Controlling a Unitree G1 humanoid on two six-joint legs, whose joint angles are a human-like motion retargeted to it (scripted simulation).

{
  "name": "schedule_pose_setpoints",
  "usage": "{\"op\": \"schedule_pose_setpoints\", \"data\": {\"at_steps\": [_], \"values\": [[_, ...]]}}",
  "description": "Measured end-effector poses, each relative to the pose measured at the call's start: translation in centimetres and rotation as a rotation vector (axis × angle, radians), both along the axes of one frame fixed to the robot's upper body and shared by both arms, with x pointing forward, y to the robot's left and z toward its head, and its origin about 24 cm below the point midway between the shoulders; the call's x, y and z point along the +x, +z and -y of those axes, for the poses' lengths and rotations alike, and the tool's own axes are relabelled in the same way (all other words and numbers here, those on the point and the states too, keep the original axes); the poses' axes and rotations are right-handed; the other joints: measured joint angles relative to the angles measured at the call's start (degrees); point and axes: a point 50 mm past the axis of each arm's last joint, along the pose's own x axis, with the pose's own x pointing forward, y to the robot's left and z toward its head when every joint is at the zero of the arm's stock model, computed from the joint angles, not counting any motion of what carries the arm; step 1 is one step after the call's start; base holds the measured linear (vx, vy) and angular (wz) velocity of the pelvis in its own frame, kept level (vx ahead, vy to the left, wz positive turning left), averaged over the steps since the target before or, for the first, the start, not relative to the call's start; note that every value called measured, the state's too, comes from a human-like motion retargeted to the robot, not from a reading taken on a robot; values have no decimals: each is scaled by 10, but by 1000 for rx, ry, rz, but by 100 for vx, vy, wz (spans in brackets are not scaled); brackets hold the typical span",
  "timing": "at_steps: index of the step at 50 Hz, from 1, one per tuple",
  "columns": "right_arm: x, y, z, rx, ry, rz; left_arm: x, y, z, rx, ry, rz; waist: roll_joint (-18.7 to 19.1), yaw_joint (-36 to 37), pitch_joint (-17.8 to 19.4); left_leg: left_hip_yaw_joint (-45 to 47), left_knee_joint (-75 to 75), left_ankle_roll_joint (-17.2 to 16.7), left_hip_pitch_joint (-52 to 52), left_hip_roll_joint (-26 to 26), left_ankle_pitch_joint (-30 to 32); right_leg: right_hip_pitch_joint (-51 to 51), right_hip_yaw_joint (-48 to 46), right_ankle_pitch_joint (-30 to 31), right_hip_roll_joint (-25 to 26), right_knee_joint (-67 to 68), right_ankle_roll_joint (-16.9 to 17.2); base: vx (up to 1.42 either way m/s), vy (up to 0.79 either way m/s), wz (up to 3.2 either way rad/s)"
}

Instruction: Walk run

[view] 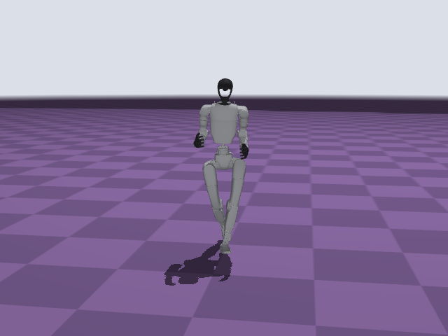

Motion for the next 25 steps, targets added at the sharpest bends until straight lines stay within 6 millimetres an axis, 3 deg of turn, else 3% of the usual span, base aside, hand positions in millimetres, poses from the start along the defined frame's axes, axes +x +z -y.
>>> {"op": "schedule_pose_setpoints", "data": {"at_steps": [2,3,5,8,12,15,17,18,20,22,23,25], "values": [[1,-4,-5,-2,23,-10,30,10,-4,-18,28,96,-2,-27,14,-72,62,-21,-4,-29,-40,-59,-29,0,-10,146,5,107,-39,67],[-1,-8,-6,8,8,-30,45,16,-3,-32,11,138,23,-20,9,-33,50,-22,23,23,-50,-75,-21,0,17,124,4,103,-30,10],[-10,-16,-6,11,-33,-75,73,30,10,-89,-48,214,63,-17,8,-29,20,-36,81,76,-62,-120,-59,-51,25,123,-49,141,-40,25],[-29,-27,-1,7,-70,-140,102,59,22,-159,-103,341,84,-32,13,-63,-40,-58,152,81,-31,-190,-80,-163,-20,118,-93,87,-30,49],[-45,-34,7,-15,-71,-196,117,95,29,-129,-180,477,109,-88,4,-62,-102,-104,228,96,55,-264,-100,-251,-96,-18,-112,129,-44,80],[-44,-32,9,-35,-67,-190,117,111,25,-31,-212,538,114,-126,-4,-78,-114,-140,273,94,117,-299,-51,-327,-99,-159,-150,131,-61,55],[-39,-27,7,-46,-72,-166,113,109,20,32,-209,525,120,-138,-7,-86,-92,-168,293,104,171,-304,-26,-336,-102,-209,-142,110,-51,26],[-36,-25,5,-49,-78,-152,110,105,17,51,-203,502,117,-145,-6,-95,-67,-184,301,103,207,-307,-20,-294,-104,-212,-152,116,-56,6],[-30,-20,-1,-46,-78,-125,102,91,10,73,-180,439,111,-136,-12,-97,19,-230,293,96,303,-298,-13,-331,-81,-166,-216,130,-70,-64],[-25,-17,-9,-14,-74,-108,86,66,4,64,-161,333,103,-113,-5,-89,170,-257,253,84,396,-269,19,-375,-56,-115,-238,125,-70,-92],[-19,-16,-9,12,-80,-94,78,52,5,48,-160,278,117,-112,9,-106,280,-273,213,111,410,-254,2,-395,-39,-96,-242,118,-54,-17],[-8,-15,-9,40,-78,-85,58,19,14,-27,-146,131,98,-117,0,-124,340,-264,152,77,397,-213,5,-411,-59,-120,-236,132,-51,27]]}}
